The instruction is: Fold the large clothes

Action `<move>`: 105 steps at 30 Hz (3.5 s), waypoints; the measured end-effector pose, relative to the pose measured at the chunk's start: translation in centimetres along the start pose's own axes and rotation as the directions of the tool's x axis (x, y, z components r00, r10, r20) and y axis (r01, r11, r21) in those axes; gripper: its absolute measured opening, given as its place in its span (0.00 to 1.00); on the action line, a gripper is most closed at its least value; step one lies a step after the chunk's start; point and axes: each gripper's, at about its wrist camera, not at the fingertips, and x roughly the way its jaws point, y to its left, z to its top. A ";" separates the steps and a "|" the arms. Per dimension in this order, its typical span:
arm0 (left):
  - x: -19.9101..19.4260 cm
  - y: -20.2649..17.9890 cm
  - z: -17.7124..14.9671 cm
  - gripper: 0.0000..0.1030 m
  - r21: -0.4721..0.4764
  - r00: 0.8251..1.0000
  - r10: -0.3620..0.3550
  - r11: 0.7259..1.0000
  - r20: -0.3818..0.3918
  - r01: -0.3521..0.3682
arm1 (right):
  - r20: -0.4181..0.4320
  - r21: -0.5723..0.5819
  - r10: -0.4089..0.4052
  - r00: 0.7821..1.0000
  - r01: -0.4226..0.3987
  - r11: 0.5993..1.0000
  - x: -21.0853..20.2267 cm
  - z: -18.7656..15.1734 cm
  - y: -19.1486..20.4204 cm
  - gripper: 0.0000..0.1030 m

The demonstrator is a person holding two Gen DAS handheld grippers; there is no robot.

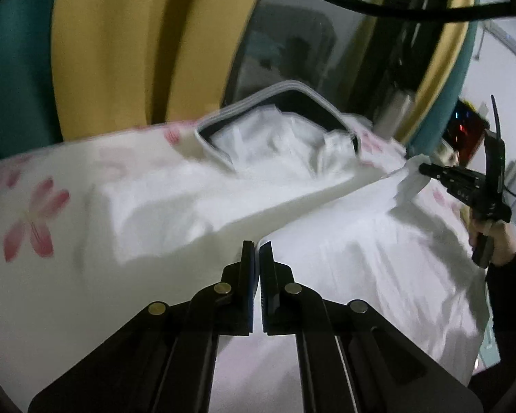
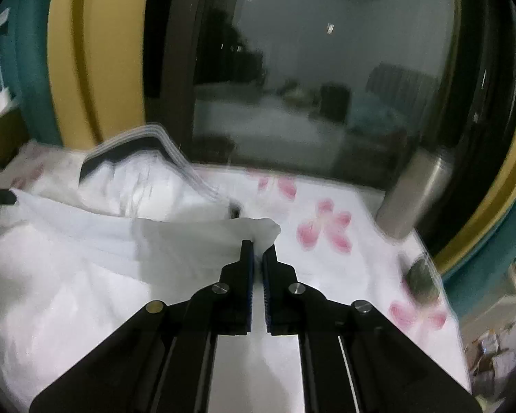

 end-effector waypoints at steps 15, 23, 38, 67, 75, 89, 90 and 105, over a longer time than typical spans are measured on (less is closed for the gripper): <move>-2.2 0.2 -1.9 0.32 -0.039 0.998 0.009 0.999 -0.055 -0.011 | -0.206 0.029 0.059 0.977 -0.054 0.998 -5.2 -8.6 -0.8 0.65; 0.6 2.1 0.3 0.33 -0.084 0.992 0.120 0.989 -0.038 -0.123 | -0.200 0.214 0.227 0.953 -0.184 0.959 1.8 -5.3 -3.2 0.43; 4.3 3.5 1.4 0.33 -0.087 0.978 0.202 0.974 -0.061 -0.207 | -0.189 0.132 0.106 0.976 -0.082 0.988 2.7 -2.0 -4.6 0.03; 9.6 5.5 14.7 0.33 -0.147 0.990 0.133 0.981 0.045 -0.125 | -0.203 0.214 0.255 0.945 -0.211 0.954 15.3 10.1 -2.5 0.57; 11.8 5.0 12.5 0.33 -0.018 0.993 0.099 0.995 -0.067 -0.100 | -0.269 0.154 0.327 0.906 -0.294 0.943 16.2 7.4 0.1 0.57; 12.4 5.3 11.9 0.41 0.051 0.988 0.098 0.994 -0.117 -0.093 | -0.143 -0.159 0.202 0.969 -0.224 0.962 12.4 7.5 2.9 0.19; 12.6 5.1 12.0 0.41 0.058 0.988 0.095 0.994 -0.119 -0.088 | -0.127 -0.198 0.161 0.979 -0.184 0.963 12.4 7.6 3.1 0.19; 13.0 4.0 12.5 0.13 0.098 0.996 0.055 0.994 -0.069 -0.048 | -0.219 0.117 0.317 0.923 -0.298 0.948 15.2 6.9 -2.3 0.41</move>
